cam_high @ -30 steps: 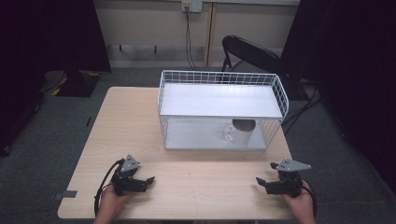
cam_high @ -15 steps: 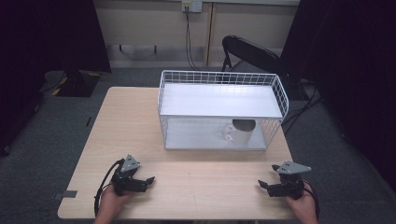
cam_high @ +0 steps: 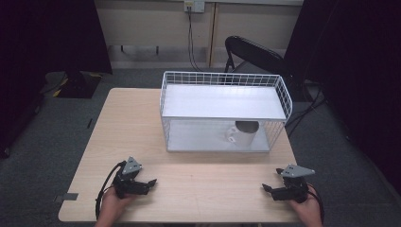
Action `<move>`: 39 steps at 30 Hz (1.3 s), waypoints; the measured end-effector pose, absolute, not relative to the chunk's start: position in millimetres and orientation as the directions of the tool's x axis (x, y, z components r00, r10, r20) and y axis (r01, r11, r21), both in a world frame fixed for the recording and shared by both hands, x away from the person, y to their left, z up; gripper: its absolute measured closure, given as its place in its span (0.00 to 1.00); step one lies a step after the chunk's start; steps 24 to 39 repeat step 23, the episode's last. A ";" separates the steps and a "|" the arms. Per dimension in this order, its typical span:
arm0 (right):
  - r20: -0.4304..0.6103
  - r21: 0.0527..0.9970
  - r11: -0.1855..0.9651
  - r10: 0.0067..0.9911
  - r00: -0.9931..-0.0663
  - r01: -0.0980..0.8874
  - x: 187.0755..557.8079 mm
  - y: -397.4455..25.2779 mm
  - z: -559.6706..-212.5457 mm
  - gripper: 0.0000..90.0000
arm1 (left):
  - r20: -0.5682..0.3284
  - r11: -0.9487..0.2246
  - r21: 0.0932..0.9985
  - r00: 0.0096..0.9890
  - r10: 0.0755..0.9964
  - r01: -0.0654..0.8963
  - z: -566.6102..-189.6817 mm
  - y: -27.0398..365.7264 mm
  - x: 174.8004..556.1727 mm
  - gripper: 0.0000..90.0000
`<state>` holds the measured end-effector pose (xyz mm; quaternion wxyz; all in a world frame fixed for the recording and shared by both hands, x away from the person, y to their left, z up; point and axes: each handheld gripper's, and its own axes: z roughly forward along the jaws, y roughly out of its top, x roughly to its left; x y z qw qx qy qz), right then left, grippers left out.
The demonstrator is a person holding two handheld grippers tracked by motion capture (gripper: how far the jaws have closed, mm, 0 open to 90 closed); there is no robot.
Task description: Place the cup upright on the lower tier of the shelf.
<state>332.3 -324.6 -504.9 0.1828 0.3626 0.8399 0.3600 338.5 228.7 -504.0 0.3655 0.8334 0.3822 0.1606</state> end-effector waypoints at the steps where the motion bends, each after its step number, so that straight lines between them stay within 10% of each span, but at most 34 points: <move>1: -0.045 0.738 0.476 0.742 -0.669 0.478 332.5 -325.1 -505.1 0.14 | -0.012 -0.441 0.732 0.657 0.754 0.520 -503.9 228.8 338.5 0.16; 39: 0.006 0.732 0.447 0.751 -0.660 0.515 335.2 -328.0 -506.8 0.14 | -0.006 -0.446 0.730 0.658 0.753 0.518 -503.7 229.2 338.0 0.16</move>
